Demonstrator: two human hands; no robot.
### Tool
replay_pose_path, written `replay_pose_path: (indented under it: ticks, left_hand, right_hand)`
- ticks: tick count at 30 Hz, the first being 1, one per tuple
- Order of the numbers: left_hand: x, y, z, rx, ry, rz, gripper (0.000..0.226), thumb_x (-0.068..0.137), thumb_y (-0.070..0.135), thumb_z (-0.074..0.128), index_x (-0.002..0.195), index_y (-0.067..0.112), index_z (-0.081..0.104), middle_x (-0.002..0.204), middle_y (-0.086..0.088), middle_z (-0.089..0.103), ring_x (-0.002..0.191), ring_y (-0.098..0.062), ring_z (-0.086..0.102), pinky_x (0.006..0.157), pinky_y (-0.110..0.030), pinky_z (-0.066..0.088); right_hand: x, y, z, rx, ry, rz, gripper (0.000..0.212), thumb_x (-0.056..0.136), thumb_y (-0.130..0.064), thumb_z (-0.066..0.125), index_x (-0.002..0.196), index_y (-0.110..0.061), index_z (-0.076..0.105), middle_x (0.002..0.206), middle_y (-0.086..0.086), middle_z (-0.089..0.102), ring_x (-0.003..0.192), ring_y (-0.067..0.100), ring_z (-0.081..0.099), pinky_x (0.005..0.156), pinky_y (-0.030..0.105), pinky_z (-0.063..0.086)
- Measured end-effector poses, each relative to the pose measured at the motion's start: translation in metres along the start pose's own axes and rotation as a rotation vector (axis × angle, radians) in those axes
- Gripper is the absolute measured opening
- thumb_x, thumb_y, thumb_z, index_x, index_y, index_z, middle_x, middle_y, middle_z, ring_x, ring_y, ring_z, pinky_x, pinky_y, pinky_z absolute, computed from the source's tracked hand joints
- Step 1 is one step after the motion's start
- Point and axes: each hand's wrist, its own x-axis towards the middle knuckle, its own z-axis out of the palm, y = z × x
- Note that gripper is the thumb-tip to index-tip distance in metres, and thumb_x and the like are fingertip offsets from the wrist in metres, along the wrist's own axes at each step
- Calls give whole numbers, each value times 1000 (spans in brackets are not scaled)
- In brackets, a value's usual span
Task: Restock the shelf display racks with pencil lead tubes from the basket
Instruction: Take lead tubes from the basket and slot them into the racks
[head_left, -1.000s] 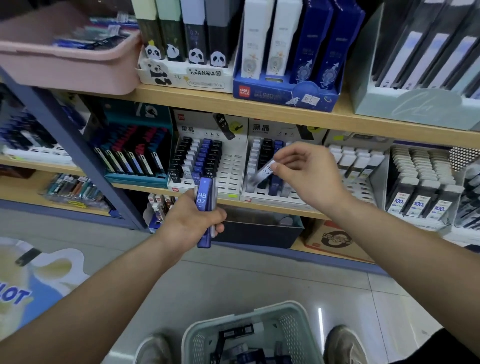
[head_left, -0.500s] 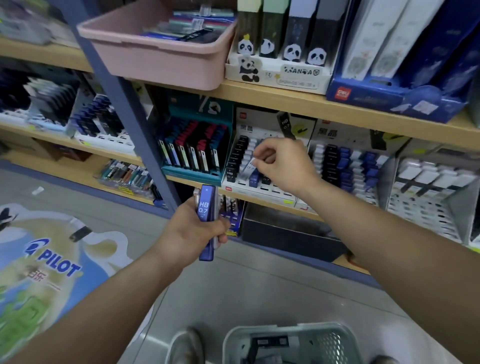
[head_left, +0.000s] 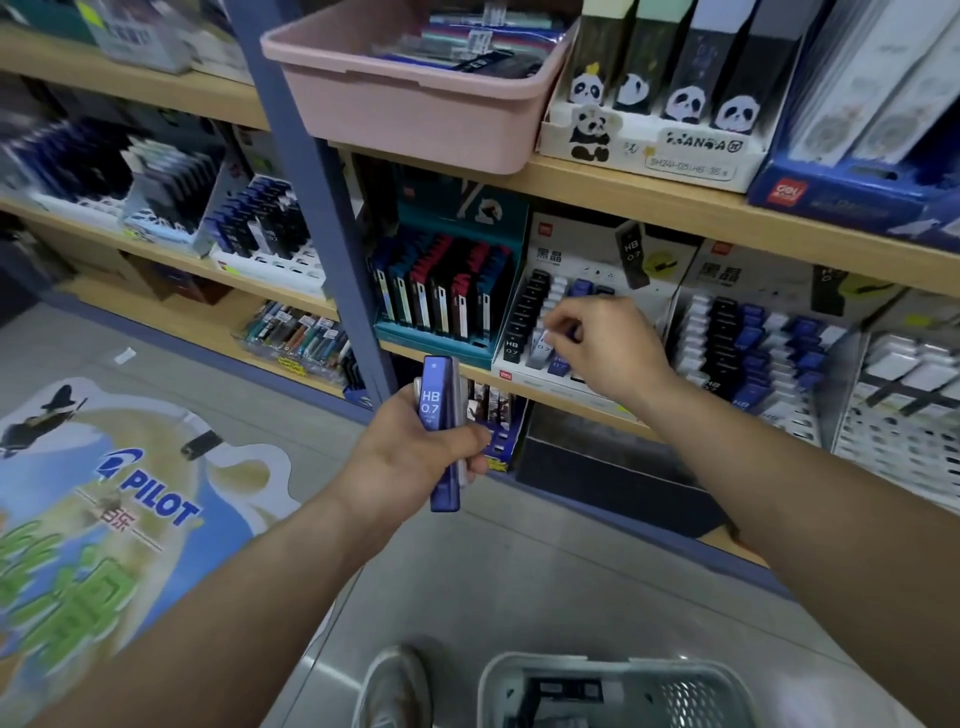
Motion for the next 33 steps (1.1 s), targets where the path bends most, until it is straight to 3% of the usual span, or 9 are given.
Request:
replay_pose_path:
  ticks: [6,10,13,16,20,27,33]
  left_hand:
    - [-3,3,1,-9,-31,21,24,90,5,70,109,6,56,68,-9,67,62,-20,61,60,-26,52]
    - [-4,8,5,3,-44,25,23,90,7,71,107,8,57,71,-10,67,64,-20,62,64,-29,52]
    - [-3,11,13,19,-64,45,18,89,6,71,100,9,58,69,-9,64,65,-22,60,68,-35,52]
    - [-4,14,25,31,-97,59,18,88,3,72,99,8,58,66,-8,62,61,-19,59,65,-32,51]
    - [-9,22,48,36,-175,87,21,89,-2,69,107,4,60,68,-10,63,56,-13,60,57,-21,51]
    - [-13,26,81,49,-252,118,22,87,1,72,108,4,66,84,-16,71,71,-22,68,70,-34,60]
    - [-8,28,92,68,-227,104,29,87,6,74,114,6,64,91,-12,75,78,-23,74,71,-33,61]
  right_hand:
    - [-3,-2,11,-183,-29,-119,19,96,-29,62,111,-24,74,111,-3,68,107,24,59,82,38,52]
    - [-8,-6,4,-157,-80,-58,26,98,-32,59,120,-27,71,114,-2,61,111,23,54,87,35,46]
    - [-23,-26,-19,227,-47,26,19,95,-27,64,111,-24,74,97,-8,66,93,12,62,82,32,50]
    - [-48,-48,-50,661,-246,114,14,95,-22,65,106,-24,72,87,-5,73,80,9,68,71,25,54]
    - [-73,-49,-69,759,-358,168,18,90,-20,70,108,-17,70,89,2,71,75,10,67,70,30,56]
    - [-93,-22,-85,933,-308,305,21,85,-11,75,103,-4,68,85,11,73,78,25,70,86,50,58]
    - [-103,-3,-96,999,-196,343,19,87,0,70,101,-13,71,85,11,73,78,23,70,82,43,59]
